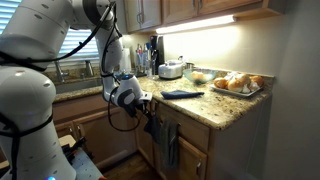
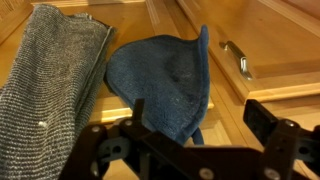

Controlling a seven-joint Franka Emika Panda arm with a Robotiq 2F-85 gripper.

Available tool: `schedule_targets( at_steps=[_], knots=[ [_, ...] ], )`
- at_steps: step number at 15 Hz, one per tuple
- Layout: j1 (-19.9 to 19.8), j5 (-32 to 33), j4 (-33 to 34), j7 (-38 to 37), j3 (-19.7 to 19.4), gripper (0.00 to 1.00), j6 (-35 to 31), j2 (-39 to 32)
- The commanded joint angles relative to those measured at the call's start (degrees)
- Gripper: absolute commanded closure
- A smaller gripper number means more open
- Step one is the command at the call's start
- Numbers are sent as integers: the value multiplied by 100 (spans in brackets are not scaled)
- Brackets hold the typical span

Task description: Take the oven mitts off the hanger and put them on the counter

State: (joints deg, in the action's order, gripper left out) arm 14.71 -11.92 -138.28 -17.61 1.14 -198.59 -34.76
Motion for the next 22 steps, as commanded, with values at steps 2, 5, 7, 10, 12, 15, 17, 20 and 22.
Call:
schedule_targets(
  at_steps=[2,5,7,10,12,15,17,20,22],
  knots=[
    [-11,-121,397,313,-53,0,0,-328],
    [-29,-120,649,349,-27,0,0,-505],
    [-55,-105,753,363,-9,0,0,-602],
    [48,-188,931,374,-118,0,0,-781],
    [86,-217,1058,378,-164,0,0,-898],
    [166,-301,1264,387,-242,0,0,-1068],
    [130,-301,1349,391,-210,0,0,-1156],
    [125,-307,1454,401,-210,0,0,-1266],
    [120,-306,1501,417,-213,21,0,-1330]
  ],
)
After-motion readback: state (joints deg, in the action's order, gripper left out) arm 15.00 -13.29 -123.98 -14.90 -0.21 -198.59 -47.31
